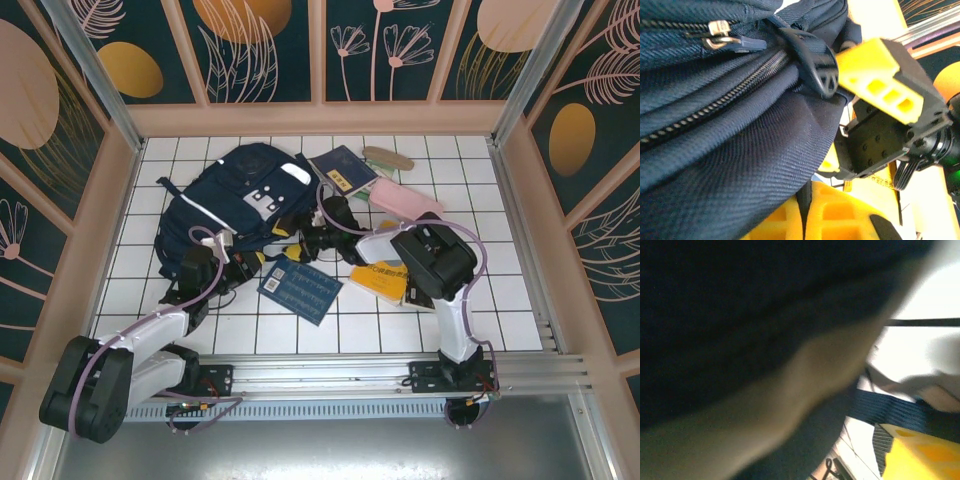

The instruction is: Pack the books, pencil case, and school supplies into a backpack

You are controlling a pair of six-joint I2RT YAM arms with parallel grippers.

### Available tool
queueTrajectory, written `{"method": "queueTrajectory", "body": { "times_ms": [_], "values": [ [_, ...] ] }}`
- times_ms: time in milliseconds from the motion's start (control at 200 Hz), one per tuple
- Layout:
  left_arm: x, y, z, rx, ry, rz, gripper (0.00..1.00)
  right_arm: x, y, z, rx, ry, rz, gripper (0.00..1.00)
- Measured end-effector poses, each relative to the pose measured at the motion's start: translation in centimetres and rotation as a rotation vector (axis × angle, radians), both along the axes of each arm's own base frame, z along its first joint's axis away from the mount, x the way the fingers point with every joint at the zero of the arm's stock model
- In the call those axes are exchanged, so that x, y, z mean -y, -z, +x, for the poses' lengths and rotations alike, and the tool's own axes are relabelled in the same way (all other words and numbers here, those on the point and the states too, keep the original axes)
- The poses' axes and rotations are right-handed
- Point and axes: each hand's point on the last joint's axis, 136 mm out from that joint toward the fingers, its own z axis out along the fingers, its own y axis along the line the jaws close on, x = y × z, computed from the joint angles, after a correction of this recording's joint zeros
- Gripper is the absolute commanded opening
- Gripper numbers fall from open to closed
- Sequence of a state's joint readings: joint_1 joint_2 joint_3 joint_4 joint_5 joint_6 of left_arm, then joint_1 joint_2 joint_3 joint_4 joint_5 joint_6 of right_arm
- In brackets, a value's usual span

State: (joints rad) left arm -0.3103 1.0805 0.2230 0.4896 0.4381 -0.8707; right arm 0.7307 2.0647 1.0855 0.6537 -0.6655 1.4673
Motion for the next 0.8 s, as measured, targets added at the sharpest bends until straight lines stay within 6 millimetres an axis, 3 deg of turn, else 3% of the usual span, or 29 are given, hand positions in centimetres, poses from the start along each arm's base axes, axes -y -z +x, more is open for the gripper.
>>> {"method": "queueTrajectory", "body": {
  "times_ms": [70,160,225,290,485,801],
  "values": [
    [-0.1,0.3,-0.2,-0.012,-0.002,-0.003,0.05,-1.1,-0.9,0.6,0.008,0.0,0.022,0.29],
    [-0.1,0.6,-0.4,-0.021,-0.003,-0.003,0.35,-2.1,-1.9,1.2,0.014,0.002,0.042,0.0],
    [0.1,0.2,-0.6,-0.01,0.011,-0.012,0.47,-2.5,-1.9,1.1,0.007,0.001,0.046,0.0],
    [0.0,-0.7,-0.8,0.018,0.009,-0.008,0.52,-2.7,-1.6,0.8,-0.009,0.0,0.042,0.0],
    [-1.8,-2.6,-0.7,0.082,-0.085,0.029,0.52,-2.7,-1.4,0.8,-0.018,0.002,0.039,0.0],
    [-2.7,-1.3,-0.4,0.012,-0.13,0.086,0.57,-2.6,-1.2,0.7,-0.039,0.008,0.041,0.0]
  ]
}}
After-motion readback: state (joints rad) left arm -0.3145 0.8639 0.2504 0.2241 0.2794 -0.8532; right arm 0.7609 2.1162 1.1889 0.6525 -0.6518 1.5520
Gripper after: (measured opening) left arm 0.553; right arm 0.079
